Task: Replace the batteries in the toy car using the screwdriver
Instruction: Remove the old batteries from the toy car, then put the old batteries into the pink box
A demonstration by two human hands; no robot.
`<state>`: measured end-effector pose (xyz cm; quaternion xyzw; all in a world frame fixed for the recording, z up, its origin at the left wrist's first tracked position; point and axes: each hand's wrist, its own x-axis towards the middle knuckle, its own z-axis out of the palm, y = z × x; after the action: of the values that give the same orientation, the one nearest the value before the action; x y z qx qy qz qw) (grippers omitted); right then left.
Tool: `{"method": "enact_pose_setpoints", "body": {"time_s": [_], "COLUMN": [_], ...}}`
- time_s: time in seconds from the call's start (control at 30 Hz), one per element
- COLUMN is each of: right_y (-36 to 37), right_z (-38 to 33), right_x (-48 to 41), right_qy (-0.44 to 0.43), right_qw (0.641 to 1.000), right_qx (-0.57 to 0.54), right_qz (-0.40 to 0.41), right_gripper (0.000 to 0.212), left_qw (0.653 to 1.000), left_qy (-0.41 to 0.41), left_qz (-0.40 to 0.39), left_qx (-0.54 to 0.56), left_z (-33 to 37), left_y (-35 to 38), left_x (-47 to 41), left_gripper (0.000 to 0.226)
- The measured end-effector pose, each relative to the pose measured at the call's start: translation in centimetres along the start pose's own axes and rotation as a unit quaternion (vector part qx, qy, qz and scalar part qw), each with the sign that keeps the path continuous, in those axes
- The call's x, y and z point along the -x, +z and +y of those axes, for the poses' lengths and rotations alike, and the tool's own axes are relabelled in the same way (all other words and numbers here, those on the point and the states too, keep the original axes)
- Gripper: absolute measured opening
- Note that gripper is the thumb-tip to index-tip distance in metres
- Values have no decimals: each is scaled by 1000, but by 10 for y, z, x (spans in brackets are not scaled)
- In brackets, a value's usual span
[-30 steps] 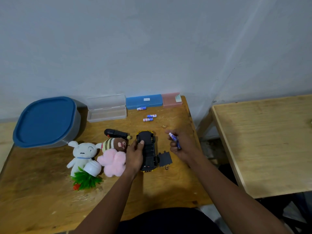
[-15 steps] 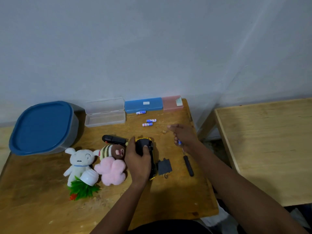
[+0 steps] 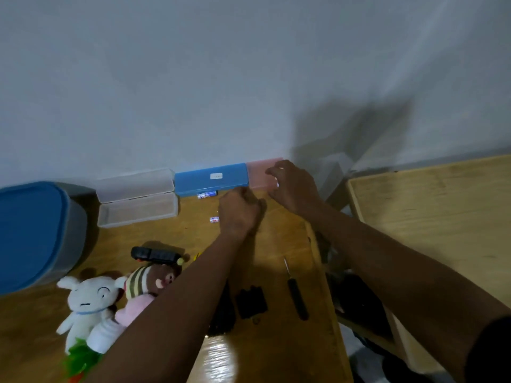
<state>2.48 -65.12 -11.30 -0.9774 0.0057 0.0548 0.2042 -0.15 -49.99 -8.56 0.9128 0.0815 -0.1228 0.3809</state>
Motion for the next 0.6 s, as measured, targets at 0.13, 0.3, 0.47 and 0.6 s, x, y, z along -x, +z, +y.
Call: {"method": "enact_pose_setpoints", "body": {"time_s": [0.13,0.3,0.47,0.6], "right_y": [-1,-3,-10,-13], "right_z": [5,3,-6,-7], "right_x": [-12,-19,-16,-12], "right_qy": [-69,-122,-167,-174], "right_qw": [994,980,945,948], "right_qx": [78,154,280,265], "right_qz": [17,13,-10,-31], "right_gripper": [47,33,31,32], "left_qw": [999,999,998,998], "left_qy": [-5,8,-8,-1], "left_qz": [12,36,55,50], "left_qx": [-42,-32,-18,-28], "left_z": [-5,-7,-12,-17], "left_y": [16,28,35,36], "left_x": [-21,-35,-37,-39], "left_gripper": [26,21,23,19]}}
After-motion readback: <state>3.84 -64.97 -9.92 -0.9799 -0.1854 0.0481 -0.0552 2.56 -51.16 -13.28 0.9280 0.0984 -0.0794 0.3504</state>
